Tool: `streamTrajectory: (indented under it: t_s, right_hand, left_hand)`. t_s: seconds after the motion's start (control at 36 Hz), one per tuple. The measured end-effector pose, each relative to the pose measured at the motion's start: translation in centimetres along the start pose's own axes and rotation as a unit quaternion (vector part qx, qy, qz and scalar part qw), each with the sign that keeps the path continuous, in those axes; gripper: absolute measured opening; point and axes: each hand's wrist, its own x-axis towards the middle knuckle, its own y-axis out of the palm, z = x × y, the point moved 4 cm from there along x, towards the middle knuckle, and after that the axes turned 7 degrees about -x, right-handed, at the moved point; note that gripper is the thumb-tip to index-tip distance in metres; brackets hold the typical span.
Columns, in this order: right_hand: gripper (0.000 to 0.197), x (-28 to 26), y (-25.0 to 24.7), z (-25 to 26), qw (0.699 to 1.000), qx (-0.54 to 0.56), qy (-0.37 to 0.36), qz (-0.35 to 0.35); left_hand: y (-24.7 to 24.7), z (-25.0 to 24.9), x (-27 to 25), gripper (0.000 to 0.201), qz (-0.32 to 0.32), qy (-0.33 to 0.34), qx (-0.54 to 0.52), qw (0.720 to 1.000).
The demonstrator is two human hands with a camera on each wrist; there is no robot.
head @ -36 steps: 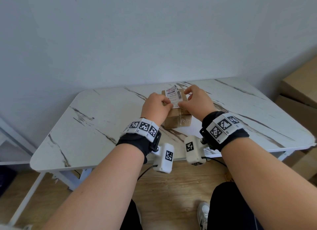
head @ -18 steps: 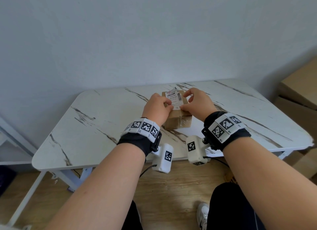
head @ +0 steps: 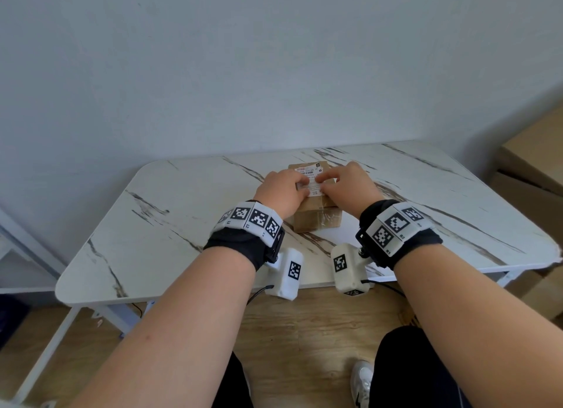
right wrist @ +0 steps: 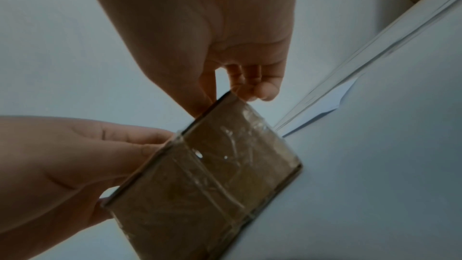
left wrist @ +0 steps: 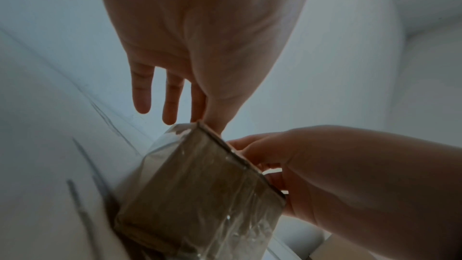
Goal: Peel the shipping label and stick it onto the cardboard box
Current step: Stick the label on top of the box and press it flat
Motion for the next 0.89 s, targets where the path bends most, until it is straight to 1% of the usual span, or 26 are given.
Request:
streamTrajectory:
  t_s: [0.17, 0.36, 0.58, 0.69, 0.89]
  right_hand:
    - [0.031, 0.6, 0.2, -0.3, 1.000, 0.001, 0.009, 0.000]
    - [0.038, 1.2, 0.6, -0.7, 0.999, 0.019, 0.023, 0.015]
    - [0.046, 1.0, 0.3, -0.3, 0.998, -0.010, 0.035, 0.053]
    - [0.045, 1.1, 0.4, -0.1, 0.997, -0.018, 0.041, 0.065]
    - [0.046, 1.2, 0.6, -0.4, 0.996, -0.044, 0.026, 0.074]
  left_hand:
    - [-0.3, -0.3, 0.0, 0.037, 0.035, -0.003, 0.008, 0.999]
    - [-0.5, -0.5, 0.1, 0.043, 0.077, -0.001, 0.023, 0.997]
    - [-0.7, -0.6, 0.2, 0.044, 0.098, -0.002, 0.033, 0.995]
    - [-0.8, -0.7, 0.3, 0.046, 0.105, -0.004, 0.036, 0.994]
    - [-1.1, -0.6, 0.5, 0.049, 0.131, -0.018, 0.030, 0.991]
